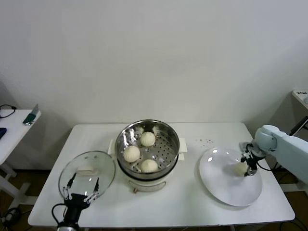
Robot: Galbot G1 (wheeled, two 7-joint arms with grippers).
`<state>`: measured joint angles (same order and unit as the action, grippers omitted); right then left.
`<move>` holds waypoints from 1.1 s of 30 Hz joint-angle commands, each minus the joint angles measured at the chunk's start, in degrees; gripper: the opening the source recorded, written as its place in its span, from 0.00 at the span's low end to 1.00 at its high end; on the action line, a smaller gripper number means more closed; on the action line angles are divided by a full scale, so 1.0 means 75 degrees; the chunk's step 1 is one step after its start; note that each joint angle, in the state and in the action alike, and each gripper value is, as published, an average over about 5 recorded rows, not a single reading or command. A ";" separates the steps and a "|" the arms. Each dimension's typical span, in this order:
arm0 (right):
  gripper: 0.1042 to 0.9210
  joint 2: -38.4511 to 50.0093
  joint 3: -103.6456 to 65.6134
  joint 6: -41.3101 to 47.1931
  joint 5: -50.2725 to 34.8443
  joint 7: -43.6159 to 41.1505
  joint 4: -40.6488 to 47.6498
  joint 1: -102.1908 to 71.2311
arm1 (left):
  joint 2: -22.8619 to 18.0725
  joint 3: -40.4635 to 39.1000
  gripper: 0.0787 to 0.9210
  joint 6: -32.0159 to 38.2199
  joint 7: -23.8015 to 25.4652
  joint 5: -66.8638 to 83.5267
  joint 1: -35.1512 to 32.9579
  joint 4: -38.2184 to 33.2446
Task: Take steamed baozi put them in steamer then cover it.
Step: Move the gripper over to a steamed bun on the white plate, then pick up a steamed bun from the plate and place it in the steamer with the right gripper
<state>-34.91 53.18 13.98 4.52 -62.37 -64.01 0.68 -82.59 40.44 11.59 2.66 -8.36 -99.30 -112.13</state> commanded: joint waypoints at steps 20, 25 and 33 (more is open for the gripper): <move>0.66 -0.2688 0.4856 0.1875 -0.6368 0.0955 -0.1353 0.6776 | 0.0065 -0.0324 0.88 0.0158 0.0024 0.0070 -0.0382 -0.0536; 0.66 -0.3563 0.5199 0.2109 -0.7226 0.1291 -0.1477 0.7052 | 0.0157 -0.0336 0.88 0.0178 0.0043 0.0189 -0.0341 -0.0516; 0.66 -0.4925 0.5573 0.2278 -0.7790 0.1497 -0.1307 0.6874 | 0.0262 -0.0379 0.88 0.0279 0.0098 0.0240 -0.0370 -0.0445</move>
<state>-60.03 88.83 28.43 -43.17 -53.45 -73.43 46.70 -81.11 37.77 13.30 3.31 -7.02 -101.66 -115.29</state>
